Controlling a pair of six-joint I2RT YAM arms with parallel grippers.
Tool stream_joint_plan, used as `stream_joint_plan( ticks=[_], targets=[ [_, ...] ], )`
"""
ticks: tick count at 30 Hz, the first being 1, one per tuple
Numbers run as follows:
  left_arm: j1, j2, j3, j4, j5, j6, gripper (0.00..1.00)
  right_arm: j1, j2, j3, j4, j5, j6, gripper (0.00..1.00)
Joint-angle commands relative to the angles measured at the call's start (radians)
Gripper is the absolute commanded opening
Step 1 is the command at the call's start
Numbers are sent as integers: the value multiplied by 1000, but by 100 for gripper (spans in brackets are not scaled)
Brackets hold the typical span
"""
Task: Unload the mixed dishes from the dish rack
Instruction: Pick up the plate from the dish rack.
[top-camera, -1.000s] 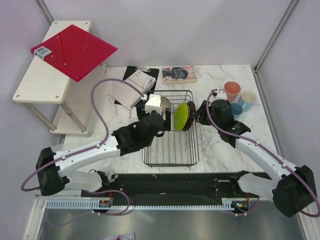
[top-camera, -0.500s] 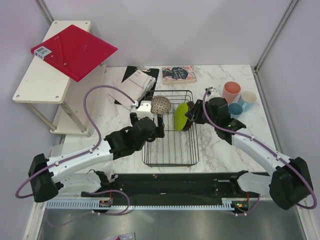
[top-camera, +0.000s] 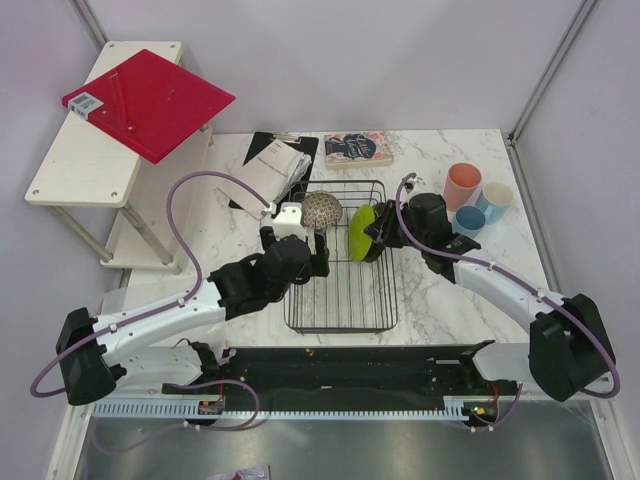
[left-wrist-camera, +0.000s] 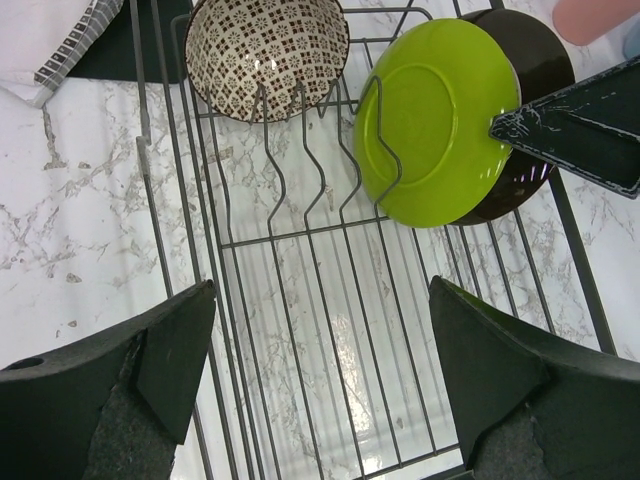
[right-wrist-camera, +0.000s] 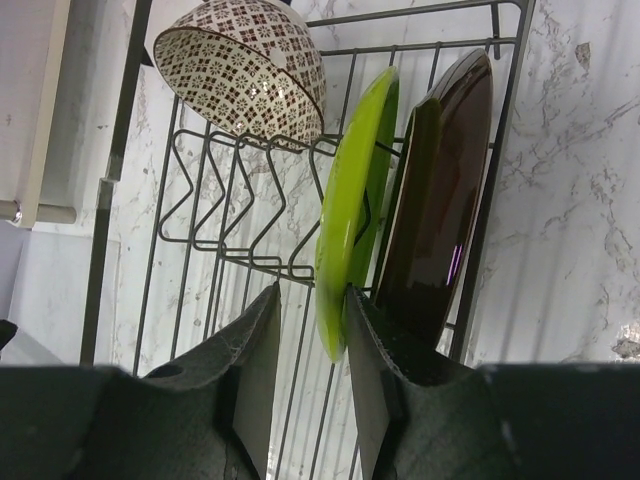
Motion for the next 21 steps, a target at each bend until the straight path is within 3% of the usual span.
stream_joint_plan(
  ticks=[1,13,18,21],
  targets=[
    [5,4,-15,8,2,-43,94,-2,38,12,66,-23,7,40],
    [5,19,-28,8,28,-64,94,-2,104,8,81,-32,-1,36],
    [5,18,-28,8,33,-67,94,-2,109,11,81,-35,1,20],
    [5,15,-31,8,29,-66,94,-1,86,17,72,-38,1,15]
  ],
)
